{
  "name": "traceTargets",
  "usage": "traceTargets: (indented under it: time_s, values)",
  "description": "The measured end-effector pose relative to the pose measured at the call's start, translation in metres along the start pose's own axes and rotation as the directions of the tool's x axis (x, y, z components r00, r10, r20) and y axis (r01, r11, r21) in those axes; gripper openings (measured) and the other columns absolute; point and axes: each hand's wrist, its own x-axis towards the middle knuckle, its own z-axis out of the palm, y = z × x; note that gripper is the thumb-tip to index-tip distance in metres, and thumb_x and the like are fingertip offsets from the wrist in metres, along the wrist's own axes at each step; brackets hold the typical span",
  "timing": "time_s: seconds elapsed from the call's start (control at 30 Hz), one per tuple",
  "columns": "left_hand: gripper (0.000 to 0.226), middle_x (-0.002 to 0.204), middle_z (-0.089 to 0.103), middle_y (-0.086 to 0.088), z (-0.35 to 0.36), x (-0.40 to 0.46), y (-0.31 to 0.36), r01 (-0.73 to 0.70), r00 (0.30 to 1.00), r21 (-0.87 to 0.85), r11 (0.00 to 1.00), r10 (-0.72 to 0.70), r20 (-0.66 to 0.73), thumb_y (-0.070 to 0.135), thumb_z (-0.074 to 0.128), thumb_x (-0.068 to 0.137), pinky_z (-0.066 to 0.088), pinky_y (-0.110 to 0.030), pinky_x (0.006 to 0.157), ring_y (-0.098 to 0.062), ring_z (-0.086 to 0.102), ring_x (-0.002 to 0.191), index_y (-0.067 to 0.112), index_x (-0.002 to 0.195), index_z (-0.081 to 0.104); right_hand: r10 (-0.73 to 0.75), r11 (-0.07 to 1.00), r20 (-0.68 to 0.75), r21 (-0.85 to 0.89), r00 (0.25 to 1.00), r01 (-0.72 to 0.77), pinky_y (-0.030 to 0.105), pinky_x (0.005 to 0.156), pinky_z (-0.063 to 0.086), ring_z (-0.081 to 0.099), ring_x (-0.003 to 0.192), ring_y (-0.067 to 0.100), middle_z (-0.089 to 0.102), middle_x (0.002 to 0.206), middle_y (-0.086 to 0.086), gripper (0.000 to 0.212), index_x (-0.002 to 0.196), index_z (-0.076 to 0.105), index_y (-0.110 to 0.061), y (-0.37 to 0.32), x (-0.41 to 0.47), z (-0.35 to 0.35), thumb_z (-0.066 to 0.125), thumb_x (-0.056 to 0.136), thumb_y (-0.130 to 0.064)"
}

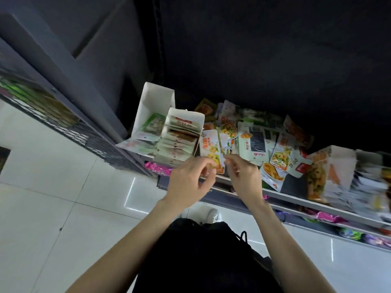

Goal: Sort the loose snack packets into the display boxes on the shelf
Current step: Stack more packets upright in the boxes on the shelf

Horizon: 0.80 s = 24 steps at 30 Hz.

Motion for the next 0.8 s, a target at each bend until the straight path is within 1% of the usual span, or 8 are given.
traceTargets:
  time_s: [0.1,0.17,0.23,0.3,0.43,0.63,0.73,0.8]
  values:
    - [0.023,0.092,0.063,0.004,0.057,-0.002,0.002,0.171,0.957,0.048,0.984,-0.178,0.231,0.026,0.056,0.09,0.053,-0.029,0.063,-0.008,0.057,0.082,0.017,0.11,0.056,0.161,0.982,0.082,-0.107,0.983,-0.152,0.024,0.05,0.045,0.064,0.062,0.021,0.07,0.076,0.003,0.022,0.108,0.068,-0.014,0.047,-0.012,-0.004,0.06,0.088,-0.008]
    - [0.032,0.107,0.061,-0.003,0.089,0.0,-0.009,0.254,0.905,0.194,0.948,-0.304,0.299,0.029,0.059,0.089,0.053,-0.03,0.075,-0.019,0.058,0.097,0.015,0.117,0.053,0.215,0.961,0.167,-0.209,0.962,-0.179,0.033,0.077,0.05,0.062,0.097,0.028,0.068,0.105,0.011,0.028,0.115,0.065,-0.011,0.067,-0.012,0.0,0.06,0.088,-0.008]
    - [0.046,0.125,0.053,-0.01,0.113,0.004,-0.022,0.323,0.848,0.33,0.887,-0.426,0.315,0.034,0.059,0.088,0.046,-0.031,0.09,-0.025,0.052,0.112,0.012,0.126,0.046,0.253,0.934,0.274,-0.321,0.928,-0.16,0.04,0.104,0.036,0.041,0.128,0.029,0.05,0.136,0.01,0.037,0.128,0.056,-0.014,0.081,-0.008,0.003,0.056,0.091,-0.017]
    - [0.063,0.143,0.035,-0.017,0.13,0.008,-0.033,0.38,0.779,0.452,0.807,-0.543,0.314,0.043,0.057,0.089,0.037,-0.037,0.105,-0.031,0.039,0.128,0.01,0.138,0.033,0.285,0.907,0.361,-0.401,0.888,-0.128,0.042,0.111,0.024,0.024,0.138,0.031,0.029,0.15,0.008,0.044,0.138,0.044,-0.021,0.09,-0.004,0.003,0.05,0.095,-0.025]
    - [0.071,0.151,0.021,-0.018,0.148,0.016,-0.039,0.439,0.702,0.56,0.702,-0.657,0.274,0.045,0.054,0.09,0.035,-0.042,0.107,-0.034,0.03,0.134,0.01,0.143,0.022,0.315,0.899,0.447,-0.423,0.837,-0.113,0.04,0.112,0.024,0.025,0.137,0.03,0.026,0.152,0.006,0.047,0.144,0.032,-0.025,0.095,0.003,0.001,0.043,0.098,-0.031]
    - [0.053,0.151,0.027,-0.001,0.153,0.016,-0.038,0.251,0.762,0.574,0.78,-0.525,0.38,0.028,0.056,0.09,0.035,-0.042,0.107,-0.031,0.023,0.137,0.02,0.139,0.037,0.252,0.929,0.388,-0.352,0.887,-0.111,0.037,0.108,0.027,0.034,0.131,0.027,0.04,0.143,0.005,0.044,0.141,0.039,-0.021,0.097,0.007,-0.005,0.043,0.098,-0.029]
    - [0.042,0.144,0.038,-0.001,0.151,0.018,-0.038,0.327,0.775,0.53,0.783,-0.543,0.324,0.023,0.054,0.092,0.044,-0.036,0.098,-0.029,0.036,0.128,0.022,0.133,0.048,0.232,0.952,0.366,-0.277,0.901,-0.133,0.036,0.109,0.028,0.036,0.13,0.026,0.044,0.141,0.005,0.042,0.138,0.044,-0.019,0.097,0.008,-0.007,0.045,0.097,-0.027]
    - [0.05,0.14,0.035,-0.01,0.15,0.023,-0.034,0.382,0.761,0.528,0.758,-0.582,0.286,0.021,0.06,0.089,0.043,-0.034,0.095,-0.029,0.041,0.121,0.019,0.137,0.043,0.214,0.964,0.343,-0.225,0.915,-0.142,0.036,0.108,0.028,0.037,0.129,0.026,0.046,0.14,0.005,0.041,0.137,0.046,-0.018,0.095,0.011,-0.009,0.047,0.096,-0.025]
